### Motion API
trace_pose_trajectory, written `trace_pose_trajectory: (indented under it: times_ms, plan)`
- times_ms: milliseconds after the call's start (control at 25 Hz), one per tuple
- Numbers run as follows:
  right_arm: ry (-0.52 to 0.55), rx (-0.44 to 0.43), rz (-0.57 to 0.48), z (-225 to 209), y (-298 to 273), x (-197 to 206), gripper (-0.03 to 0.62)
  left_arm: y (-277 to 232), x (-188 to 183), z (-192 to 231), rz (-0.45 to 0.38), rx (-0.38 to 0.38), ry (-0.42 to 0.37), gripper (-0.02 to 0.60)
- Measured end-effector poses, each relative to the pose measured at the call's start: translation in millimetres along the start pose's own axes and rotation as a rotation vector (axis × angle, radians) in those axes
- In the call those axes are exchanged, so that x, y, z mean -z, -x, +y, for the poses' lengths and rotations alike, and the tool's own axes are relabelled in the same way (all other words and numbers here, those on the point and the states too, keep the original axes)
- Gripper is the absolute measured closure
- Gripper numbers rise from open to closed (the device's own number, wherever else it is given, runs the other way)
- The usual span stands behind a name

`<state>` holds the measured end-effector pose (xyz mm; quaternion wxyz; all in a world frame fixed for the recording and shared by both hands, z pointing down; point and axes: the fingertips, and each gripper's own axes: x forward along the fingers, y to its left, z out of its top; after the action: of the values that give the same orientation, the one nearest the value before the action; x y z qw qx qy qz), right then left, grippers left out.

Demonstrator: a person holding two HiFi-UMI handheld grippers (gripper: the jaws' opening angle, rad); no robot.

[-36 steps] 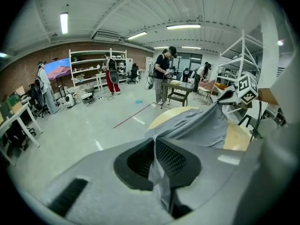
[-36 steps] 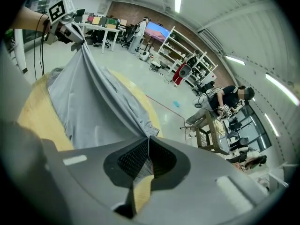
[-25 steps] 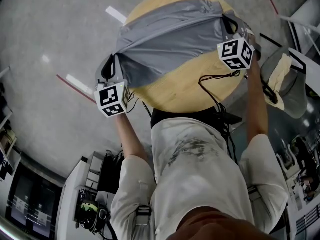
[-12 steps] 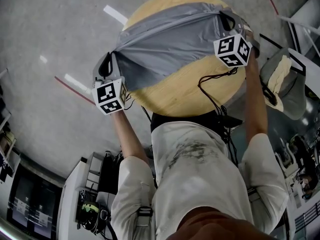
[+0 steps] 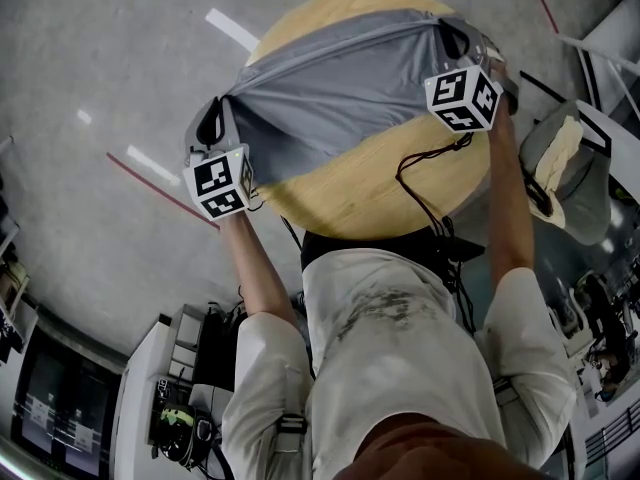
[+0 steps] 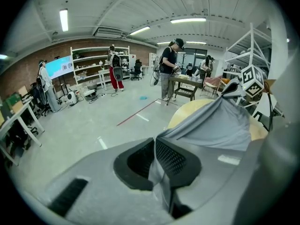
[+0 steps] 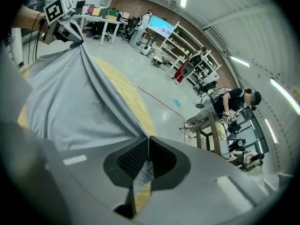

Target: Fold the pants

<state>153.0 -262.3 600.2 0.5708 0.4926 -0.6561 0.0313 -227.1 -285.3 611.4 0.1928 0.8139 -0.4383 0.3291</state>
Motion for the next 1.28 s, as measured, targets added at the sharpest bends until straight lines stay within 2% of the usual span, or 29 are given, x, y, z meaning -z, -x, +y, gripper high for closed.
trace_pose_trajectory:
  times_ms: [600, 1040, 1280]
  plan:
    - [0.033, 0.030, -0.016, 2.0, -0.2, -11.6, 0.563, -6.5, -0.3, -7.9, 0.004, -0.011, -0.034, 0.541]
    - [0.051, 0.017, -0.059, 8.3, 17.7, -22.5, 0.459, 11.6, -14.5, -18.8, -0.049, 0.001, -0.039, 0.447]
    - [0.037, 0.028, -0.104, 14.7, 39.1, -35.4, 0.425, 25.1, -23.8, -26.8, -0.083, 0.006, -0.052, 0.436]
